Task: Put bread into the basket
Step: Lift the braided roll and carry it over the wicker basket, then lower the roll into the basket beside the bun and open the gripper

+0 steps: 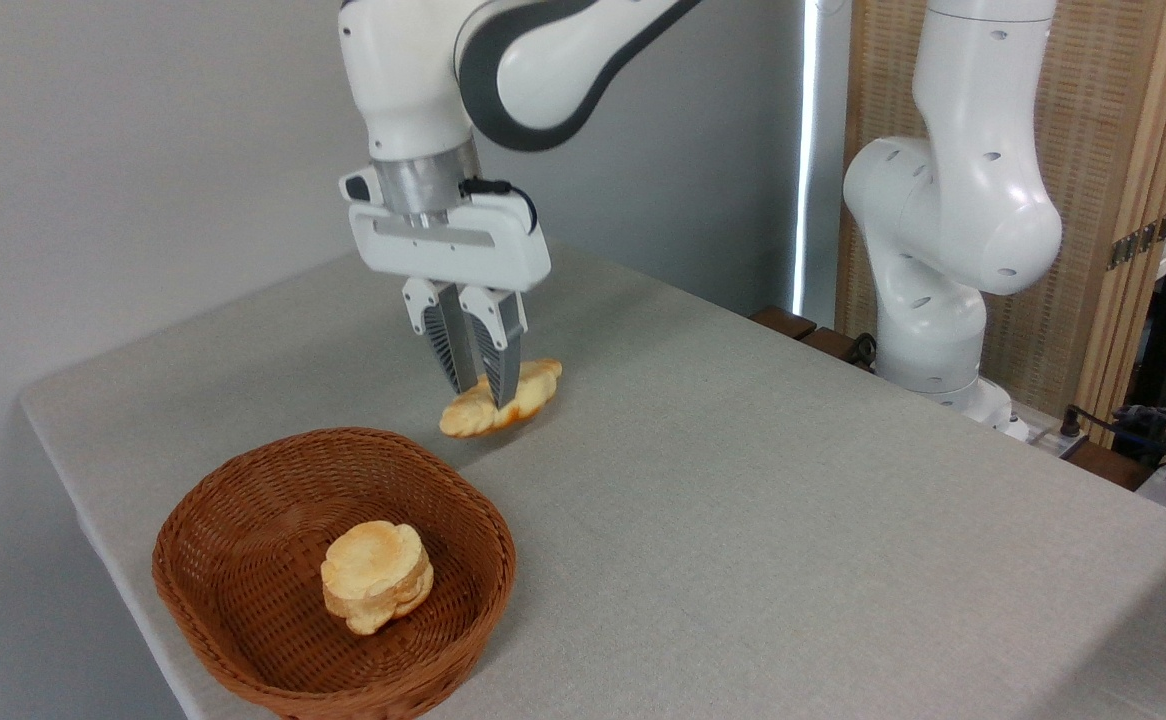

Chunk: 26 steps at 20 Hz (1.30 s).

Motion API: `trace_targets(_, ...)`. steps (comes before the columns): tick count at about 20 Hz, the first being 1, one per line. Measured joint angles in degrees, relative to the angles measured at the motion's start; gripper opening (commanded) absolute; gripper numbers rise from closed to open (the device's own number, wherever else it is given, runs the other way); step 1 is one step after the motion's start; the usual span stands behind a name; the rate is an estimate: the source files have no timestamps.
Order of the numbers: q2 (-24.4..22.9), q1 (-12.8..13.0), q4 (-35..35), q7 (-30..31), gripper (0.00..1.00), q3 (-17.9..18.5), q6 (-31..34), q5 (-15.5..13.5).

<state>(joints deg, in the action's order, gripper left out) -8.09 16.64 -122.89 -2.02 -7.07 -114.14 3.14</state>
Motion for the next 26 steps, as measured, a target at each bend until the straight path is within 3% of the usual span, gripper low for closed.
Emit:
trace_targets(6,-1.27,-0.21,4.79,-0.53,0.44,-0.14,-0.09,0.0)
trace_targets(9,-1.29,-0.9,6.79,-1.02,0.44,0.32,-3.52,0.0)
trace_targets(18,-1.01,-1.59,7.86,-1.66,0.45,7.61,-17.52,-0.61)
trace_targets(21,-0.02,-1.62,7.86,-1.66,0.6,8.94,-21.35,-0.86)
trace_targets(23,1.2,-1.77,7.85,-1.66,0.94,9.11,-22.41,-0.87)
trace_targets(24,1.92,-1.85,7.85,-1.66,0.99,9.11,-22.51,-0.87)
trace_targets(26,3.37,-1.93,7.85,-1.66,1.0,9.11,-22.59,-0.87)
